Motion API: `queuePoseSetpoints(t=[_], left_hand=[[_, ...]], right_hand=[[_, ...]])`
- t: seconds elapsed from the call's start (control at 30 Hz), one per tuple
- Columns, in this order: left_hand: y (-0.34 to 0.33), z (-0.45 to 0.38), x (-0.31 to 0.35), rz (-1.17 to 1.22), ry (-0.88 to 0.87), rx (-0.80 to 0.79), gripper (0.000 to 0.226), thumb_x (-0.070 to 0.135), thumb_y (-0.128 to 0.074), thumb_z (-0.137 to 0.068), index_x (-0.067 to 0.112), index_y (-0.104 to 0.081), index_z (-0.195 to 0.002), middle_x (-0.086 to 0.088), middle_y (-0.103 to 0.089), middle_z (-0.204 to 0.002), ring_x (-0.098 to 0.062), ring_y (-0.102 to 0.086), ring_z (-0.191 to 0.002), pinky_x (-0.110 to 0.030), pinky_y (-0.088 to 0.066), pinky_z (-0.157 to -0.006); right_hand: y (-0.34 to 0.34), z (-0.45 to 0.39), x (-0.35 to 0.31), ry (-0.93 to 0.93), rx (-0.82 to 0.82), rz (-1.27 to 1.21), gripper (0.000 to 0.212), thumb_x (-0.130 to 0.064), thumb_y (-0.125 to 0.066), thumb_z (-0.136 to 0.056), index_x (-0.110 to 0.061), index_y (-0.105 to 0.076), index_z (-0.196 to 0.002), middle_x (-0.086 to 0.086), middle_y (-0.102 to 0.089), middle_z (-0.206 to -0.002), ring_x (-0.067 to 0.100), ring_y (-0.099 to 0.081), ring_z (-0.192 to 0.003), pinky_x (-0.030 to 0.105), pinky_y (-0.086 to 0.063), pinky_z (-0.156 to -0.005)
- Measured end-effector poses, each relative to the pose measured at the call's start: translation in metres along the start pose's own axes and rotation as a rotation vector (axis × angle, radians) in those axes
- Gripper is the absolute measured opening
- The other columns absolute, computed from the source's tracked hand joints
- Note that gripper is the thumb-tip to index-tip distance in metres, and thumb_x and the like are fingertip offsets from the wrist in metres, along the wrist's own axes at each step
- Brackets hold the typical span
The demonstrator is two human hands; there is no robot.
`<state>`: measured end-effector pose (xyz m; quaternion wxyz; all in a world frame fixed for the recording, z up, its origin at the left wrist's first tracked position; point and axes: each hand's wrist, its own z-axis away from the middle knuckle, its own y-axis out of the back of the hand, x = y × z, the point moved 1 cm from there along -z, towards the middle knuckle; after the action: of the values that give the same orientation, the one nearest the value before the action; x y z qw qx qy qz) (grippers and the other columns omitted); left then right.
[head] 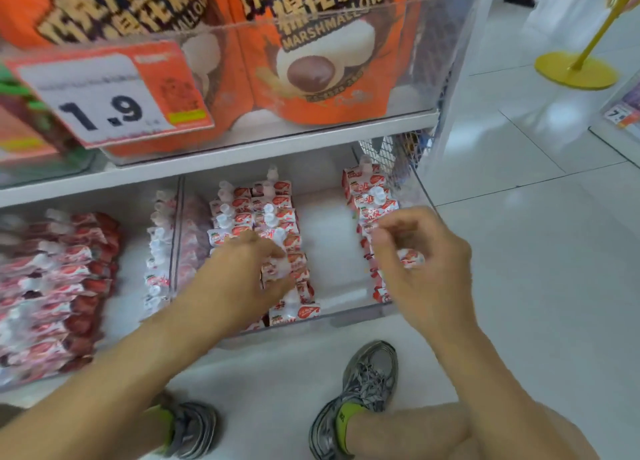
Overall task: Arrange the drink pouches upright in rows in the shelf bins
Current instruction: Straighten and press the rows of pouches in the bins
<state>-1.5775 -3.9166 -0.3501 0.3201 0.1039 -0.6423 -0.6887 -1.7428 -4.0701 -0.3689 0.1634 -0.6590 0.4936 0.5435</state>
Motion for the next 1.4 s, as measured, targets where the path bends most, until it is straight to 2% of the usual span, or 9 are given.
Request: queuePoseSetpoints(t=[0.1,0.2,0.4,0.63,0.73,0.9,1.17,1.3,1.4], left_hand=[[-0.009,0.004,-0.016,-0.105,0.011,-0.229,0.047,0.052,-0.071,-0.075,0.024,-0.06,-0.11,0.0,-0.052,-0.103,-0.018,-0.057,-0.091,-0.027,-0.047,-0.076],[-0.016,-0.002,-0.015,-0.141,-0.08,-0.222,0.042,0.039,-0.076,-0.074,0.016,-0.062,-0.106,-0.005,-0.057,-0.103,-0.022,-0.059,-0.095,-0.026,-0.045,-0.076],[-0.021,-0.005,-0.014,-0.099,-0.086,-0.181,0.029,0.026,-0.08,-0.07,0.011,-0.068,-0.093,-0.006,-0.068,-0.092,-0.022,-0.064,-0.08,-0.029,-0.05,-0.068],[-0.025,-0.008,0.003,0.003,-0.081,-0.155,0.031,0.016,-0.079,-0.075,0.009,-0.067,-0.102,-0.01,-0.067,-0.1,-0.023,-0.063,-0.086,-0.025,-0.043,-0.066],[-0.029,-0.009,0.006,0.029,-0.023,-0.164,0.037,0.024,-0.079,-0.075,0.009,-0.067,-0.106,-0.009,-0.066,-0.103,-0.024,-0.063,-0.09,-0.029,-0.05,-0.074],[-0.028,-0.009,0.002,0.258,0.175,-0.263,0.037,0.04,-0.065,-0.088,0.011,-0.052,-0.105,-0.002,-0.058,-0.091,-0.016,-0.053,-0.074,-0.024,-0.041,-0.054],[-0.052,-0.008,0.003,0.865,0.336,-0.275,0.043,0.043,-0.07,-0.067,0.017,-0.07,-0.102,-0.005,-0.074,-0.094,-0.025,-0.069,-0.091,-0.047,-0.055,-0.087],[-0.052,-0.007,0.008,1.103,0.457,-0.231,0.037,0.036,-0.064,-0.088,0.017,-0.061,-0.12,0.005,-0.07,-0.102,-0.015,-0.064,-0.095,-0.031,-0.048,-0.079],[-0.059,-0.014,0.011,1.121,0.561,-0.139,0.068,0.045,-0.061,-0.088,0.014,-0.034,-0.142,-0.001,-0.052,-0.135,-0.024,-0.051,-0.121,-0.037,-0.041,-0.097]], right_hand=[[-0.048,-0.006,-0.006,-0.289,-0.724,0.202,0.07,-0.043,-0.075,-0.084,-0.025,-0.041,-0.143,-0.002,-0.055,-0.137,0.013,-0.061,-0.114,0.034,-0.054,-0.091],[-0.069,-0.013,-0.004,-0.41,-1.045,0.21,0.089,-0.036,-0.077,-0.084,-0.026,-0.022,-0.153,-0.007,-0.047,-0.144,0.009,-0.052,-0.12,0.005,-0.046,-0.081],[-0.072,-0.015,0.001,-0.522,-1.034,0.065,0.068,-0.017,-0.08,-0.083,-0.028,-0.042,-0.138,-0.022,-0.062,-0.11,-0.008,-0.063,-0.087,0.009,-0.051,-0.065],[-0.062,-0.021,0.0,-0.615,-0.963,0.127,0.074,-0.015,-0.081,-0.081,-0.03,-0.041,-0.143,-0.016,-0.057,-0.103,0.027,-0.067,-0.105,0.047,-0.059,-0.085],[-0.06,-0.024,0.0,-0.644,-0.964,0.131,0.079,-0.017,-0.082,-0.08,-0.031,-0.04,-0.144,-0.018,-0.054,-0.103,0.023,-0.067,-0.104,0.042,-0.06,-0.084],[-0.056,-0.023,0.012,-0.677,-0.965,0.123,0.097,-0.024,-0.086,-0.075,-0.028,-0.027,-0.153,0.004,-0.056,-0.132,0.018,-0.064,-0.108,0.032,-0.059,-0.082],[-0.049,-0.023,0.025,-0.669,-1.044,-0.032,0.043,0.004,-0.072,-0.084,-0.024,-0.06,-0.114,-0.014,-0.072,-0.087,-0.004,-0.069,-0.075,0.012,-0.052,-0.063],[-0.048,-0.026,0.024,-0.729,-1.092,-0.014,0.065,-0.009,-0.073,-0.088,-0.021,-0.043,-0.144,-0.009,-0.067,-0.116,0.009,-0.066,-0.106,0.036,-0.052,-0.1],[-0.05,-0.029,0.027,-0.718,-0.963,-0.002,0.084,-0.026,-0.066,-0.094,-0.025,-0.011,-0.158,0.006,-0.032,-0.158,0.02,-0.049,-0.134,0.04,-0.043,-0.109]])
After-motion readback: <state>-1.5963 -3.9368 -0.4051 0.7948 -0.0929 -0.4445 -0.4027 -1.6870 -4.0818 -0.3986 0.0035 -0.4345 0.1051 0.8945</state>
